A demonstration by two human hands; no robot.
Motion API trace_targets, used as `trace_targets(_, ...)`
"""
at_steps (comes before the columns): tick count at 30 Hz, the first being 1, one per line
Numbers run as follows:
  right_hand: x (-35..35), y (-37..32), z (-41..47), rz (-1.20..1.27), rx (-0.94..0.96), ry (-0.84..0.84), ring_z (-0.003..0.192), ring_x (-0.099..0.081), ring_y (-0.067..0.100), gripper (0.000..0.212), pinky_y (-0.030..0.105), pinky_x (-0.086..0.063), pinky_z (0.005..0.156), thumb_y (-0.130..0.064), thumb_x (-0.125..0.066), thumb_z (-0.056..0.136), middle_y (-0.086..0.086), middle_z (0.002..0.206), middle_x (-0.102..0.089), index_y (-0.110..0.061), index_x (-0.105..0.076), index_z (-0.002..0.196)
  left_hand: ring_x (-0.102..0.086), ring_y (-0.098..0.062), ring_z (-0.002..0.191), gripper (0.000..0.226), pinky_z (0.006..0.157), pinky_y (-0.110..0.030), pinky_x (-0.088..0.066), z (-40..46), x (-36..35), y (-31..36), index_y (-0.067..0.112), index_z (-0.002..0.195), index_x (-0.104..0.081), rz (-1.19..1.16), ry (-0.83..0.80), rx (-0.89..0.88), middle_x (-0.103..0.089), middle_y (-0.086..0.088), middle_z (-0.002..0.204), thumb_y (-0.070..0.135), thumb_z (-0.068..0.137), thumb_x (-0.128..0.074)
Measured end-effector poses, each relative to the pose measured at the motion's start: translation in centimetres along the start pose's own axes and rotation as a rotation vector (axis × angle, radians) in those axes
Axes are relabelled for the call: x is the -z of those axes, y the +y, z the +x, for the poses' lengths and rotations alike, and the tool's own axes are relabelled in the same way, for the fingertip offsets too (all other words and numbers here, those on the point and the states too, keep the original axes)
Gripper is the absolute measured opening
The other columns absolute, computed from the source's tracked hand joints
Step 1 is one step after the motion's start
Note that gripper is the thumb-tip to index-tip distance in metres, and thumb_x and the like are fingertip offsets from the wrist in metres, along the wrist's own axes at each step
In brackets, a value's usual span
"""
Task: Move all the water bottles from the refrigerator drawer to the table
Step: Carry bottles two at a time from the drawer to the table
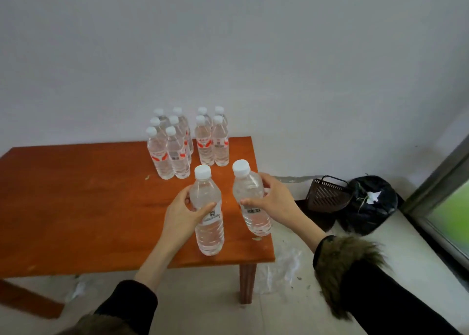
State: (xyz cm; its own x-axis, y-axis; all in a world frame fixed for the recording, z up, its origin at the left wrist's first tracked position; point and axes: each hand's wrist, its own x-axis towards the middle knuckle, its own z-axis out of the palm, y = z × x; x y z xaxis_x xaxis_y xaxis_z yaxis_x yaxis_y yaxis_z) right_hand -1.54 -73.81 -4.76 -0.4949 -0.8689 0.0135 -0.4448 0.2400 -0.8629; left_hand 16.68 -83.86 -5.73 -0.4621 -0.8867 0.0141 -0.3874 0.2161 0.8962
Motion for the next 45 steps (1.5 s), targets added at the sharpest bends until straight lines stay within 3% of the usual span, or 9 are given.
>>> trace_targets(6,-1.8,1.3,10.2,-0.029,-0.09,-0.007,0.1,-0.052,0.009,0.064,0.027,-0.044,0.09,-0.035,-0.079,0.068,-0.008,0.11,-0.057,-0.023,-0.049,0.123,-0.052,-0.01,0.11,0.069,0.094,-0.032,-0.045,9.2,0.0,-1.9,0.023,0.132,-0.043,0.036,0.001,0.069,-0.055,0.003,0.13,0.036,0.072,-0.075)
trace_targets(11,-4.4,4.2,17.4,-0.072,-0.163,-0.042,0.106,-0.057,0.016,0.086,0.044,-0.05,0.093,-0.066,-0.071,0.046,-0.004,0.118,-0.057,-0.031,-0.05,0.121,-0.046,-0.02,0.127,0.076,0.104,-0.046,-0.04,16.3,-0.1,-3.4,0.022,0.14,-0.033,0.064,-0.059,0.109,-0.047,0.002,0.139,0.033,0.075,-0.072)
trace_targets(16,-6.1,3.7,22.4,-0.099,-0.207,-0.036,0.115,-0.052,0.016,0.069,0.043,-0.045,0.099,-0.046,-0.079,0.061,-0.005,0.124,-0.055,-0.031,-0.049,0.122,-0.043,-0.019,0.127,0.075,0.105,-0.04,-0.035,22.7,-0.5,-5.2,0.02,0.14,-0.031,0.047,-0.144,0.11,-0.044,0.001,0.14,0.016,0.077,-0.071)
trace_targets(21,-7.5,3.9,26.3,-0.08,-0.229,-0.073,0.117,-0.051,0.016,0.067,0.035,-0.041,0.099,-0.04,-0.076,0.069,-0.005,0.129,-0.053,-0.027,-0.047,0.128,-0.038,-0.002,0.112,0.063,0.093,-0.022,-0.031,27.1,-0.9,-6.0,0.026,0.13,-0.034,0.026,-0.245,0.066,-0.038,0.02,0.115,0.01,0.079,-0.069)
trace_targets(27,-8.5,4.6,28.6,-0.045,-0.27,-0.077,0.119,-0.046,0.01,0.069,0.032,-0.036,0.099,-0.038,-0.077,0.071,-0.007,0.134,-0.049,-0.031,-0.043,0.131,-0.031,0.001,0.12,0.069,0.102,-0.026,-0.03,30.7,-1.5,-7.3,0.03,0.136,-0.029,0.067,-0.315,0.05,-0.034,0.022,0.128,0.015,0.081,-0.068)
trace_targets(30,-8.7,5.2,29.1,-0.037,-0.289,-0.061,0.122,-0.045,0.013,0.069,0.033,-0.035,0.102,-0.033,-0.077,0.072,-0.004,0.136,-0.046,-0.032,-0.041,0.132,-0.032,-0.011,0.134,0.076,0.111,-0.04,-0.031,31.4,-2.0,-7.7,0.03,0.139,-0.027,0.09,-0.296,0.054,-0.031,0.006,0.146,0.022,0.078,-0.071)
trace_targets(36,-8.5,5.7,29.6,-0.037,-0.307,-0.074,0.123,-0.041,0.019,0.071,0.043,-0.033,0.109,-0.03,-0.076,0.074,0.002,0.135,-0.037,-0.034,-0.038,0.134,-0.024,-0.016,0.137,0.075,0.107,-0.027,-0.017,32.1,-2.8,-7.5,0.024,0.144,-0.025,0.147,-0.291,0.044,-0.023,-0.002,0.148,0.019,0.082,-0.068)
trace_targets(41,-8.4,5.8,29.8,-0.002,-0.291,-0.043,0.113,-0.042,0.011,0.069,0.037,-0.032,0.106,-0.028,-0.075,0.075,-0.001,0.132,-0.039,-0.034,-0.038,0.133,-0.02,-0.014,0.138,0.073,0.097,-0.018,-0.013,32.7,-3.2,-7.1,0.022,0.144,-0.022,0.141,-0.309,0.016,-0.018,-0.001,0.15,0.014,0.085,-0.064)
trace_targets(45,-8.6,5.6,29.6,0.029,-0.283,-0.021,0.112,-0.042,0.009,0.068,0.031,-0.033,0.101,-0.023,-0.074,0.077,0.0,0.133,-0.04,-0.034,-0.037,0.134,-0.023,-0.015,0.138,0.073,0.1,-0.019,-0.014,32.9,-3.1,-7.0,0.023,0.145,-0.022,0.144,-0.332,0.015,-0.022,-0.001,0.15,0.012,0.085,-0.063)
